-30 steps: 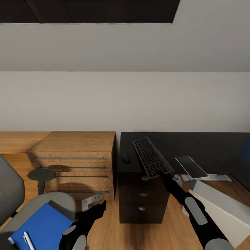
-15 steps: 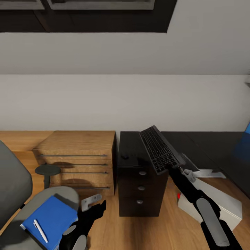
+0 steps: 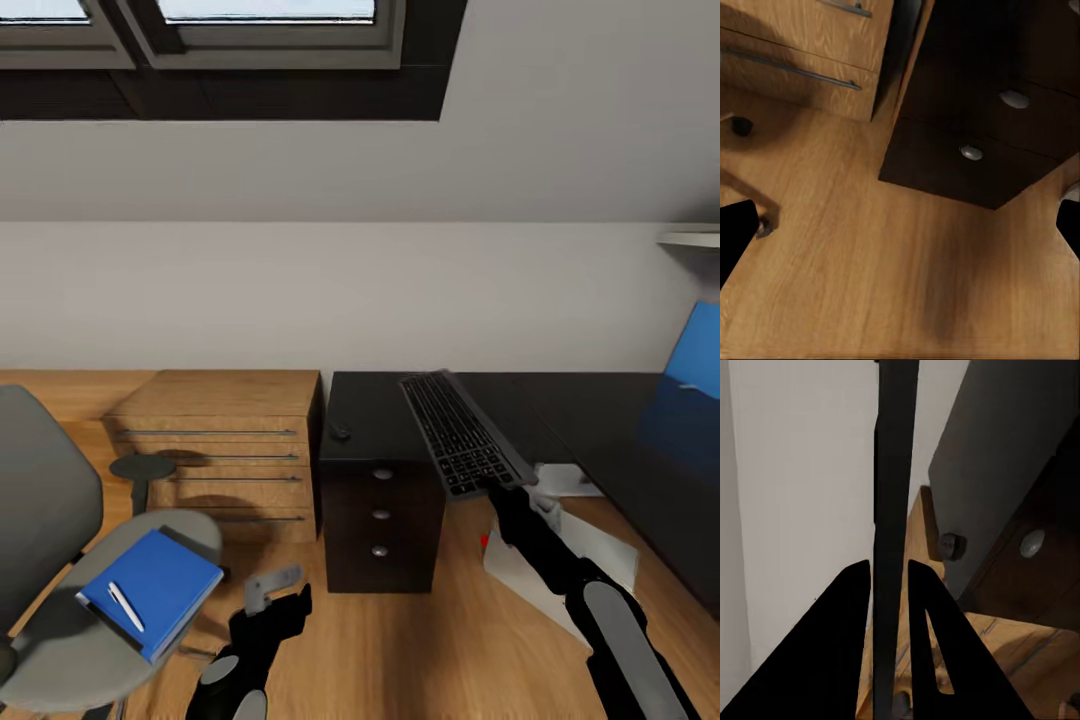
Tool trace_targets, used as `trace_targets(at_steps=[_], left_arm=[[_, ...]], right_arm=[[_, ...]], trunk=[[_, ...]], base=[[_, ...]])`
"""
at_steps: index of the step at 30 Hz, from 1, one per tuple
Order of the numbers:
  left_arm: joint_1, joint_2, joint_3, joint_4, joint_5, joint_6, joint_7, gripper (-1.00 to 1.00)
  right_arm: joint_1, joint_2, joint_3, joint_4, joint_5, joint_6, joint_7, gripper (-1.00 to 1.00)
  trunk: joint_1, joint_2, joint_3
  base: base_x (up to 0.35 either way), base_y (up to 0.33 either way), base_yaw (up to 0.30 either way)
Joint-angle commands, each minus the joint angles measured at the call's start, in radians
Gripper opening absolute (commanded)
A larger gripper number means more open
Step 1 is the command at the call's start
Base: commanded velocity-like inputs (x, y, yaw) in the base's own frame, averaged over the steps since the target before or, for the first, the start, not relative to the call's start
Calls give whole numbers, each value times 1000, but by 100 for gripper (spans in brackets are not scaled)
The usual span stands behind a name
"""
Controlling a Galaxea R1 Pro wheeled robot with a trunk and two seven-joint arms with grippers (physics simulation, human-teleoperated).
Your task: In the bedroom, organize the workspace by keeping the computer under the desk, ensuring the monitor is on the desk, placing the keyboard on the desk next to the monitor, placing the mouse on the desk next to the keyboard, moving the folder from the swivel chair onto the desk next to the mouse, stacking the notebook on top of the folder with the pen on top of the notebook, and positioning the swivel chair next to the desk.
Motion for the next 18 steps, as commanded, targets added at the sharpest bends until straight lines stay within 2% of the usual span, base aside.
trace_targets(at_steps=[1,8,10,12,18], left_arm=[[-1,0,-3,-1,5,3,13,100],[-1,0,-11,-1,-5,4,28,100],[-1,-1,-11,-1,-5,4,28,100],[-1,-1,-12,0,-6,4,28,100],[-1,-1,-12,-1,-6,4,28,100]], right_arm=[[1,0,-2,-1,-20,4,-3,-100],[5,1,-16,1,-38,3,-1,-100],[5,2,-31,4,-40,2,-2,-100],[6,4,-68,23,-43,2,-2,-100],[6,5,-80,39,-44,2,-1,-100]], trunk=[[-5,7,2],[-31,56,24],[-39,70,30],[-47,84,37],[-70,126,55]], base=[[-300,-217,0],[-299,-218,0],[-299,-220,0],[-298,-220,0],[-298,-224,0]])
